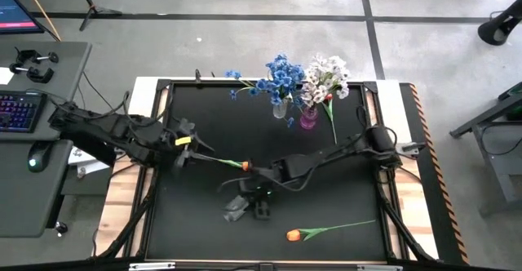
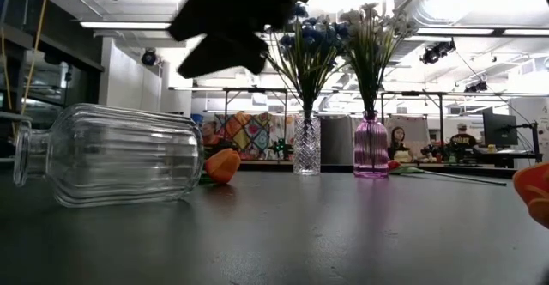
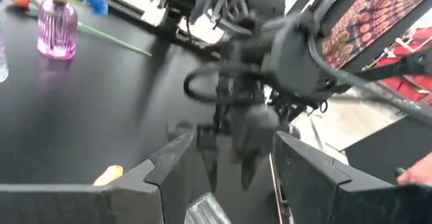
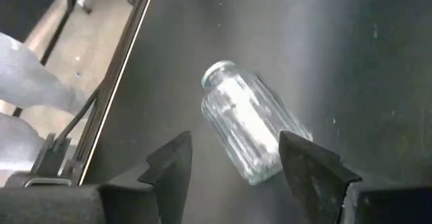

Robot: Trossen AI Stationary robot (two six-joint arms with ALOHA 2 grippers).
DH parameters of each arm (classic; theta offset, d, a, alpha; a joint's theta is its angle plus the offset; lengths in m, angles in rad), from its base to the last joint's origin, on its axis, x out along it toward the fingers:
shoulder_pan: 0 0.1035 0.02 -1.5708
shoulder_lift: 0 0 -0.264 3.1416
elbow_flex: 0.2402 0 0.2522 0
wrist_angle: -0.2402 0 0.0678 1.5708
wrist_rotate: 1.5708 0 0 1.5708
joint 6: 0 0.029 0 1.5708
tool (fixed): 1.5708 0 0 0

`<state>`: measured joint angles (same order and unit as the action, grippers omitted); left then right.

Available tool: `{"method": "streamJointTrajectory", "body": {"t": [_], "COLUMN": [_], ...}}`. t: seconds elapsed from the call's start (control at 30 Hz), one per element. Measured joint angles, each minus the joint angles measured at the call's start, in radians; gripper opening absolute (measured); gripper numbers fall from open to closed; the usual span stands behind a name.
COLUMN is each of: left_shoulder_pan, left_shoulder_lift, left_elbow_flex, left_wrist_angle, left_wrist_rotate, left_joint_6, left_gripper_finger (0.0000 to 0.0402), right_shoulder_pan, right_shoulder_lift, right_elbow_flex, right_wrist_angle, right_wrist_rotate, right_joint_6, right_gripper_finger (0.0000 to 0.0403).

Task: Sort flowers into vase by color
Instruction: Move the bottom transparent vase to the center table

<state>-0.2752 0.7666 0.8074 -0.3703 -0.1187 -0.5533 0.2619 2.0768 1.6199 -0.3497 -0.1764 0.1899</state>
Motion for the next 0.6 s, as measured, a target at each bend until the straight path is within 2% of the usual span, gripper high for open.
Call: {"method": "streamJointTrajectory", "body": {"t": [0.13,0.27,0.47,0.6], "left_shoulder_pan": [0.000,0.000,0.000,0.000], "left_shoulder_lift": [-0.001,0.001,0.001,0.001], "left_elbow_flex": [0.000,0.000,0.000,0.000], "left_wrist_angle": [0.021,0.080,0.269,0.382], "left_wrist_rotate": [-0.005,-0.063,-0.161,-0.204], "left_joint_6": [0.010,0.008,0.041,0.081], "left_gripper_finger": [0.0186,0.0186,0.0186,0.0186], "right_shoulder_pan": [-0.005,-0.006,-0.010,-0.029], "right_shoulder_lift": [0.082,0.134,0.167,0.168], "right_elbow_flex": [0.163,0.264,0.316,0.317], "right_wrist_angle": [-0.115,-0.188,-0.178,-0.191], "right_wrist_rotate": [0.000,0.000,-0.003,-0.014], "right_joint_6": [0.023,0.017,-0.067,-0.094], "right_gripper_finger": [0.0209,0.0209,0.0211,0.0243]}}
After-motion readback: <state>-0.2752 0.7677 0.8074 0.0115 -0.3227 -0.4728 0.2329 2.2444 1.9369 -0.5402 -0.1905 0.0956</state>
